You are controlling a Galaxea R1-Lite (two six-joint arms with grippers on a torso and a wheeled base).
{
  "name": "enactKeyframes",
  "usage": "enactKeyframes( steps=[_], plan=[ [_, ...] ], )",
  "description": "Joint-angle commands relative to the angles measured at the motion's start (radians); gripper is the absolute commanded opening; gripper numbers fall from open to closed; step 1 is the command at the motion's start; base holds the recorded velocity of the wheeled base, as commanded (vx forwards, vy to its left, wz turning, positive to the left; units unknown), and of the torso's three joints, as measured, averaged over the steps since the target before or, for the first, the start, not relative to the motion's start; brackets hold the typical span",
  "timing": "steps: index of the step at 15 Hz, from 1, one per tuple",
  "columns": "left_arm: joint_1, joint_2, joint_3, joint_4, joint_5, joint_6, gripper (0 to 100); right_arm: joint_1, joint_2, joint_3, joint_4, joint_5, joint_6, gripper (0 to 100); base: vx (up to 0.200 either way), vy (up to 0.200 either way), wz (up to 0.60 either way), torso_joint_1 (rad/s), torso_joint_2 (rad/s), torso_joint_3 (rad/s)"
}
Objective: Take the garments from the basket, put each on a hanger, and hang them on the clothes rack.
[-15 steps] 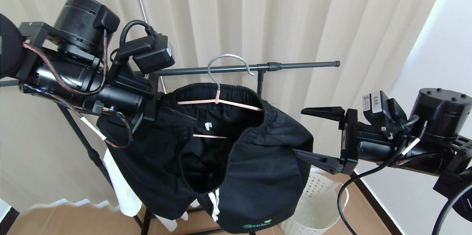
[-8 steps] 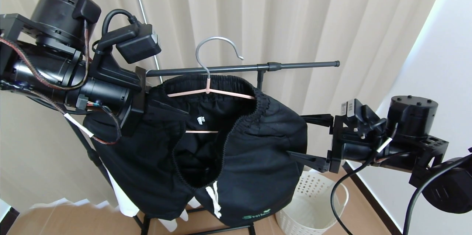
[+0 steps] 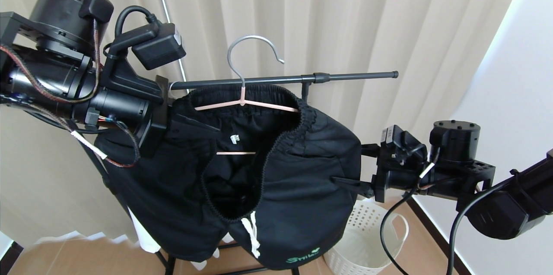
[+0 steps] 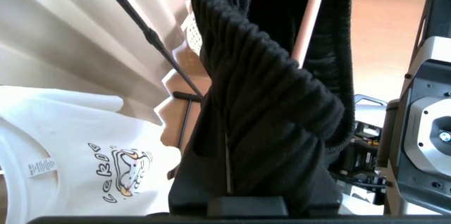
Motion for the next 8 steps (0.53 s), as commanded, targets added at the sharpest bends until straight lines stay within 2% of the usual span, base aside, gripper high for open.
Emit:
enactKeyframes(
  steps=[1, 7, 8],
  plan=[
    [0.001, -0.008, 0.002, 0.001, 0.0, -0.008, 0, 0.001, 0.011, -0.004, 0.0, -0.01, 0.0, 0, 0.0, 0.0, 0.0, 0.0, 0.0, 0.0],
    [0.003, -0.035, 0.011, -0.015, 0.0, -0.058, 0, -0.016, 0.027, -0.022, 0.001, -0.018, 0.0, 0, 0.0, 0.0, 0.0, 0.0, 0.0, 0.0],
    [0.003, -0.041, 0.009, -0.016, 0.0, -0.094, 0, -0.024, 0.03, -0.027, 0.001, -0.031, 0.002, 0, 0.0, 0.0, 0.0, 0.0, 0.0, 0.0]
  ],
)
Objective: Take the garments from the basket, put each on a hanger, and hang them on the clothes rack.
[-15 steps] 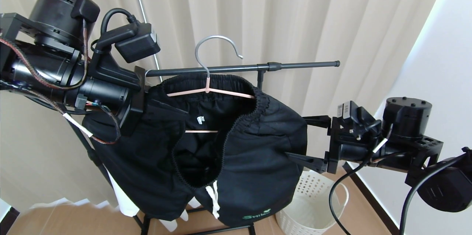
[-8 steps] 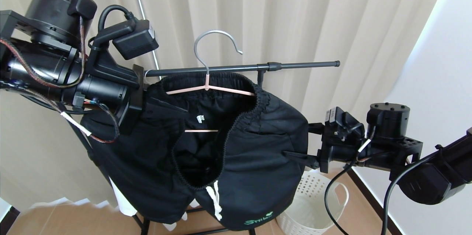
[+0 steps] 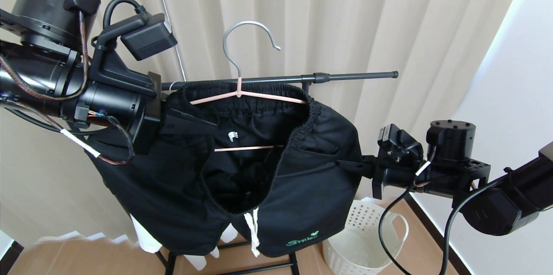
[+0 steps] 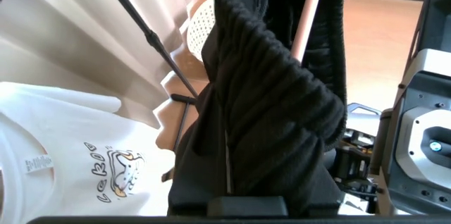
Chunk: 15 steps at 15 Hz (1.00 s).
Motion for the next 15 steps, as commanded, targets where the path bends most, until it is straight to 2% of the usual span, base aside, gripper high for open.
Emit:
enactKeyframes(
  steps=[1, 11, 12, 15],
  plan=[
    [0.0, -0.011, 0.002, -0.009, 0.0, -0.018, 0, -0.005, 0.016, -0.01, -0.001, -0.003, 0.0, 0, 0.0, 0.0, 0.0, 0.0, 0.0, 0.0],
    [0.026, -0.021, 0.012, -0.014, 0.0, -0.031, 0, -0.008, 0.013, -0.012, 0.0, -0.037, 0.002, 0, 0.0, 0.0, 0.0, 0.0, 0.0, 0.0],
    [0.031, -0.017, 0.014, -0.014, 0.0, -0.031, 0, -0.008, 0.014, -0.01, -0.001, -0.037, 0.002, 100, 0.0, 0.0, 0.0, 0.0, 0.0, 0.0],
    [0.045, -0.013, 0.028, -0.023, 0.0, -0.033, 0, -0.006, 0.001, -0.009, -0.001, -0.035, 0.002, 100, 0.0, 0.0, 0.0, 0.0, 0.0, 0.0]
  ],
)
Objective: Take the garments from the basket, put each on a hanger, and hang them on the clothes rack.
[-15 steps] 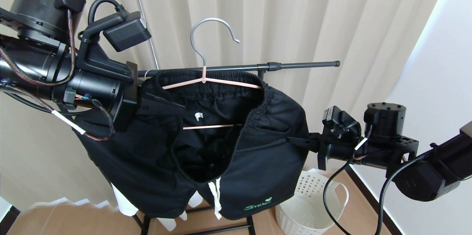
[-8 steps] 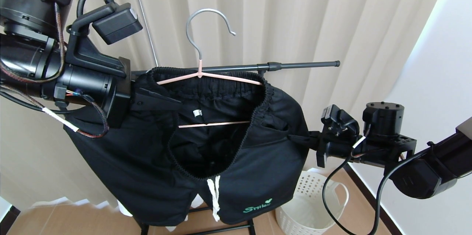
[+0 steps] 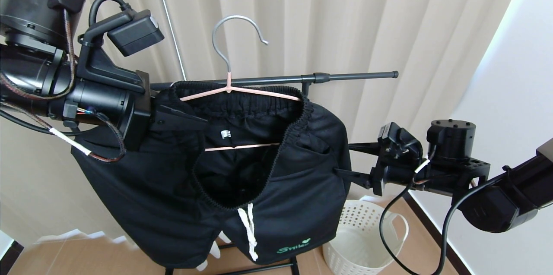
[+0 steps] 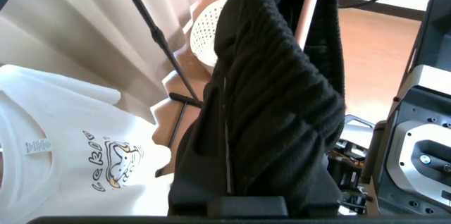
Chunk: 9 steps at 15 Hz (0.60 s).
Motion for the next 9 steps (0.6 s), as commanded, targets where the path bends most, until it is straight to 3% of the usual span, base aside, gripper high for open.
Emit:
enactKeyframes(
  steps=[1, 4, 9],
  plan=[
    [0.004, 0.015, 0.004, -0.003, 0.0, -0.01, 0, 0.003, -0.024, 0.006, -0.002, 0.004, -0.001, 100, 0.0, 0.0, 0.0, 0.0, 0.0, 0.0],
    [0.001, 0.046, 0.004, -0.037, 0.017, -0.078, 0, 0.006, -0.107, 0.025, -0.015, 0.01, 0.002, 100, 0.0, 0.0, 0.0, 0.0, 0.0, 0.0],
    [-0.01, 0.105, -0.008, -0.063, 0.13, -0.141, 0, 0.008, -0.181, 0.048, -0.068, 0.01, 0.032, 100, 0.0, 0.0, 0.0, 0.0, 0.0, 0.0]
  ],
)
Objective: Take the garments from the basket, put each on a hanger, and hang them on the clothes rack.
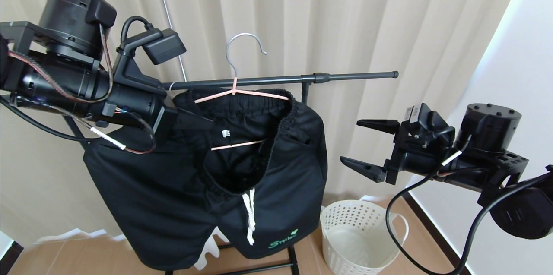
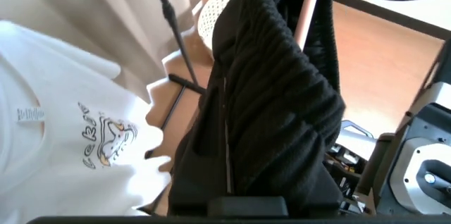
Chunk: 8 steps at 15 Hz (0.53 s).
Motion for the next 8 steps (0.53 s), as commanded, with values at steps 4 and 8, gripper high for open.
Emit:
enactKeyframes(
  steps=[4, 8],
  plan=[
    [-0.048, 0.088, 0.005, -0.109, 0.185, -0.133, 0, 0.001, -0.036, 0.001, -0.001, -0.005, 0.004, 100, 0.0, 0.0, 0.0, 0.0, 0.0, 0.0],
    [-0.072, 0.157, 0.002, -0.212, 0.342, -0.259, 0, 0.001, -0.038, 0.004, -0.001, -0.005, 0.004, 100, 0.0, 0.0, 0.0, 0.0, 0.0, 0.0]
  ],
)
